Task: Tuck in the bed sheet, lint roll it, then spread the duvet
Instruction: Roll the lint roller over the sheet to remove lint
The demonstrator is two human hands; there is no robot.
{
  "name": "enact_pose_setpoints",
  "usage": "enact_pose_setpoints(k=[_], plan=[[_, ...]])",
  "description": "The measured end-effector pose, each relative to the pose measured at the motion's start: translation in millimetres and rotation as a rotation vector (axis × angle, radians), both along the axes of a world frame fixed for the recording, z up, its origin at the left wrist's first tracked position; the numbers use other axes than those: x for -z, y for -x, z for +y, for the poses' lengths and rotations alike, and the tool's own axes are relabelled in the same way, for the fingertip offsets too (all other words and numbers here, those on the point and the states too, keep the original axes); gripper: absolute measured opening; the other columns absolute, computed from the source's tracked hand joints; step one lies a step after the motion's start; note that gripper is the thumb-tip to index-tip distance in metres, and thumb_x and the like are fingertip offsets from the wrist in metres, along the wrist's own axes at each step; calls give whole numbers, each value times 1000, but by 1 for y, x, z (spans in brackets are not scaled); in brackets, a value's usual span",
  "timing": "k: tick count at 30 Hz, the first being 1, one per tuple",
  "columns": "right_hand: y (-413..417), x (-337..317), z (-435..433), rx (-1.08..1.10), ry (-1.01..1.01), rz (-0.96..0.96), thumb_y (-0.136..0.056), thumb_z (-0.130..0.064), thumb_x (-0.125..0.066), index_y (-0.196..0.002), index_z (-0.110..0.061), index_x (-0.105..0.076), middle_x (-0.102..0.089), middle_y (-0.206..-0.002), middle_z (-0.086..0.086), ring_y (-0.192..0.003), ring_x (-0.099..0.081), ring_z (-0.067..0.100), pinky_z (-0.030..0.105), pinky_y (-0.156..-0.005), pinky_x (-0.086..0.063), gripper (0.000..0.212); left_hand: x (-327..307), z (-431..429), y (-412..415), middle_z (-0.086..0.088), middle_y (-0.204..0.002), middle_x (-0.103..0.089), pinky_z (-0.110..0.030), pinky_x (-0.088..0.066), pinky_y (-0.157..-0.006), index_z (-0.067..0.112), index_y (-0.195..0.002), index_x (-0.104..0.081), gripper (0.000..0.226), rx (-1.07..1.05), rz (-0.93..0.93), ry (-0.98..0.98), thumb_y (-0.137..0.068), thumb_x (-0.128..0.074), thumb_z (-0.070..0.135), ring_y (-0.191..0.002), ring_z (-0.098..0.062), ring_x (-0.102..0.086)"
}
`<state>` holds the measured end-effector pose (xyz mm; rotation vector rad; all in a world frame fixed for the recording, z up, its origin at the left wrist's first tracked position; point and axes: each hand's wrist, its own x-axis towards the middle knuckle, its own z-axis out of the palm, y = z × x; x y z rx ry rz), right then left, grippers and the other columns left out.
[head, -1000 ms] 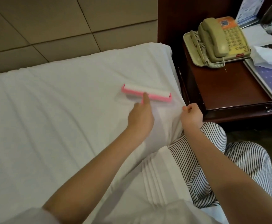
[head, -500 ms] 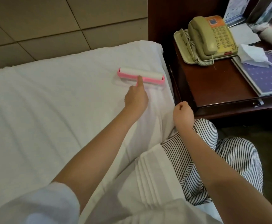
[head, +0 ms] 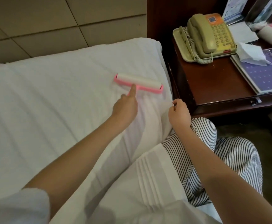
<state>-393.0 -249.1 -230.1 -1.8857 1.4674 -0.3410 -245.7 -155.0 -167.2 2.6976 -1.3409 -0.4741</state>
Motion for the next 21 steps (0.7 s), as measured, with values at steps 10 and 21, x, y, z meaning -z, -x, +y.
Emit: enact_pose_setpoints(k=[10,21], plan=[[-10,3,1,-97,118,54,-96,-15,-42,-132,-9,-46,-46,-131,13,-117,-45,28,38,-98,-37,37,-57,87,-31,-4,-65,-39,-31,-32,-57,37,-147,-22,54,30,-180,112,-97,-40,27,-64,-29,-45],[-24,2,19,-561,383,259,-101,-35,-25,-148,-17,-26,-23,-155,4,-142,-19,23,30,-111,-5,50,-8,17,-80,-22,-99,-57,-33,-35,-66,20,-150,-16,52,-169,-16,155,-101,-32,23,-95,-39,-57]])
